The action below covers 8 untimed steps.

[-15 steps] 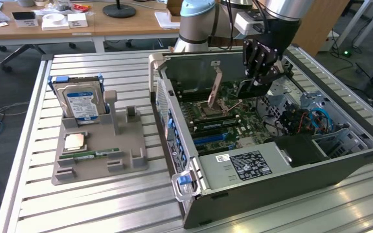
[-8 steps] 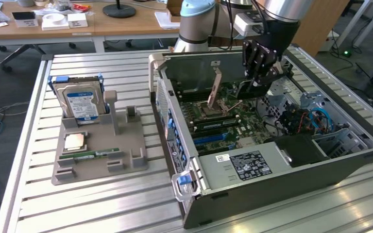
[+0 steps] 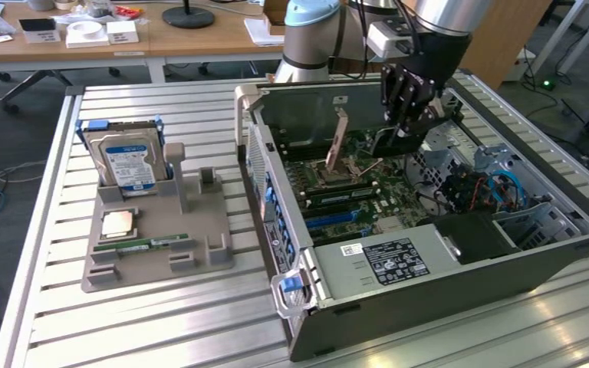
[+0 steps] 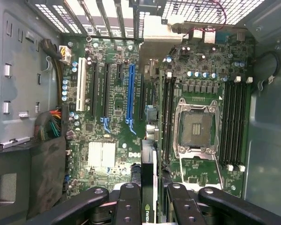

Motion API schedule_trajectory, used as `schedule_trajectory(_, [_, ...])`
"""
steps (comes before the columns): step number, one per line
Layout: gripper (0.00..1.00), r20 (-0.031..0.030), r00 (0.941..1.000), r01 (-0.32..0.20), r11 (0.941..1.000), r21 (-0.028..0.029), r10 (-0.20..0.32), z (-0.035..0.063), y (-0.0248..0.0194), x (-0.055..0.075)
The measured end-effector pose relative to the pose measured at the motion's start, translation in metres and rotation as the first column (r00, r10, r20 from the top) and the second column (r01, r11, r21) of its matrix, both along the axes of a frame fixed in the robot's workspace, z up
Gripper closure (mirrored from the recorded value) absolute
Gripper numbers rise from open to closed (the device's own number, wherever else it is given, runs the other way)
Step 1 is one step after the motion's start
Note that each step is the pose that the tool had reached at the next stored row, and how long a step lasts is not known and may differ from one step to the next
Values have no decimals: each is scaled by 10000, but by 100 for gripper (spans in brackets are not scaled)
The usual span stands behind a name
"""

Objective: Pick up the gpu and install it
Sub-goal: 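Insert the gpu into the slot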

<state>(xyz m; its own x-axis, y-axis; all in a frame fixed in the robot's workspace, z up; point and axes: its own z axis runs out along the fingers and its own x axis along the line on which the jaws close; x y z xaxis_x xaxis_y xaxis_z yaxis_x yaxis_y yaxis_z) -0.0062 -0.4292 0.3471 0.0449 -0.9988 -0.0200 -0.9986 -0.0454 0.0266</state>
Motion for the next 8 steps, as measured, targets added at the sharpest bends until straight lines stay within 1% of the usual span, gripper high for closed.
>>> schedule_trajectory(5, [74,0,10000,0,10000,0,0,-3,0,-27])
schedule_trajectory(8, [74,1,10000,0,10000,4,0,-22,0,-34])
